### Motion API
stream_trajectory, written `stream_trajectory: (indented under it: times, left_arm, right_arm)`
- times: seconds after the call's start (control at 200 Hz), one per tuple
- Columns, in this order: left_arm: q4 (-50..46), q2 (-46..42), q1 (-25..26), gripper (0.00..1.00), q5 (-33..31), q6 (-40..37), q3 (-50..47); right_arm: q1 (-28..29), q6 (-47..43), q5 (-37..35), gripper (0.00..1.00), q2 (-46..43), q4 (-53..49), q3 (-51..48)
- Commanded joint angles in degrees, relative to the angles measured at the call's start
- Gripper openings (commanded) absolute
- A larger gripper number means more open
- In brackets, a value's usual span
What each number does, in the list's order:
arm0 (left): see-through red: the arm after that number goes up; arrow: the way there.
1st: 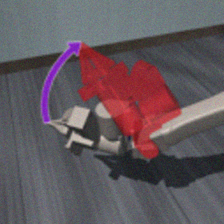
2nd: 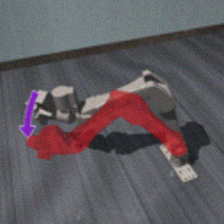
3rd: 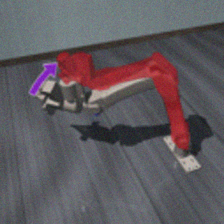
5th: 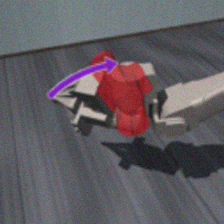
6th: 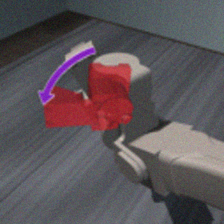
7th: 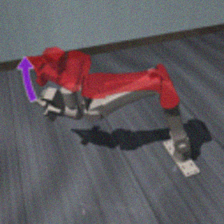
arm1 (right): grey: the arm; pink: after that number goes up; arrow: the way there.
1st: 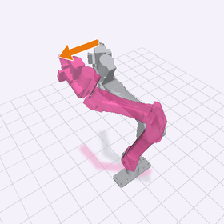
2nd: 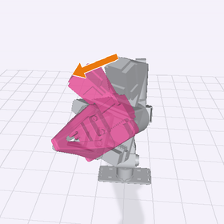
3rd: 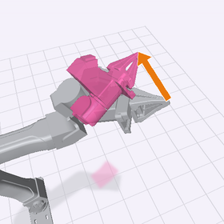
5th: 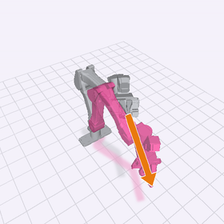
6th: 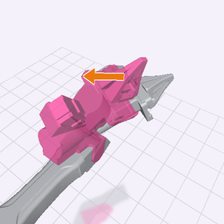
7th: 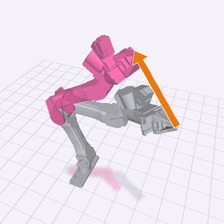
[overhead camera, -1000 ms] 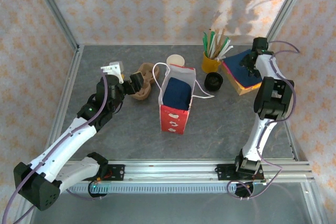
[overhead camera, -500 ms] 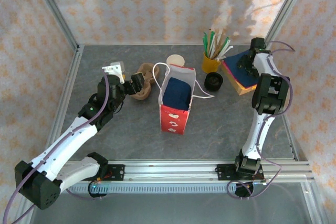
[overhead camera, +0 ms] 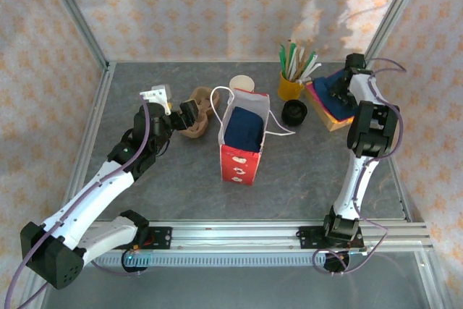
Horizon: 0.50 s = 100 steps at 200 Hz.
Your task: Pack the takeout coffee
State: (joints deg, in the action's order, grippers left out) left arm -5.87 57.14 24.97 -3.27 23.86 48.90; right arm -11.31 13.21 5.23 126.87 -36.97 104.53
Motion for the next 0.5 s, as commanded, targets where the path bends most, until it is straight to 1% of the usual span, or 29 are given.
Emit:
stream_trajectory:
  times: [0.0, 0.14, 0.33, 0.445, 0.496]
  left_arm:
    - [1.3, -0.1, -0.51, 0.83, 0.81, -1.31, -0.71]
    - [1.18, -0.19, -0.49, 0.83, 0.83, -1.27, -0.77]
    - [1.04, -0.59, -0.54, 0.83, 0.72, -1.18, -0.98]
    - [1.03, -0.94, -0.55, 0.83, 0.63, -1.09, -1.15]
    - [0.95, -1.03, -0.59, 0.83, 0.67, -1.09, -1.12]
  right_arm:
    - [-0.19, -0.02, 2.59, 0.57, -0.59, -0.85, -1.74]
    - [-0.2, 0.5, 4.63, 0.49, -2.44, 0.05, -1.66]
    - [-0.42, 1.36, 7.9, 0.41, -4.77, 1.59, -1.67]
    - [-0.89, 1.96, 9.37, 0.33, -5.89, 2.58, -2.07]
    - [-1.15, 2.12, 10.1, 0.28, -6.26, 2.99, -2.45]
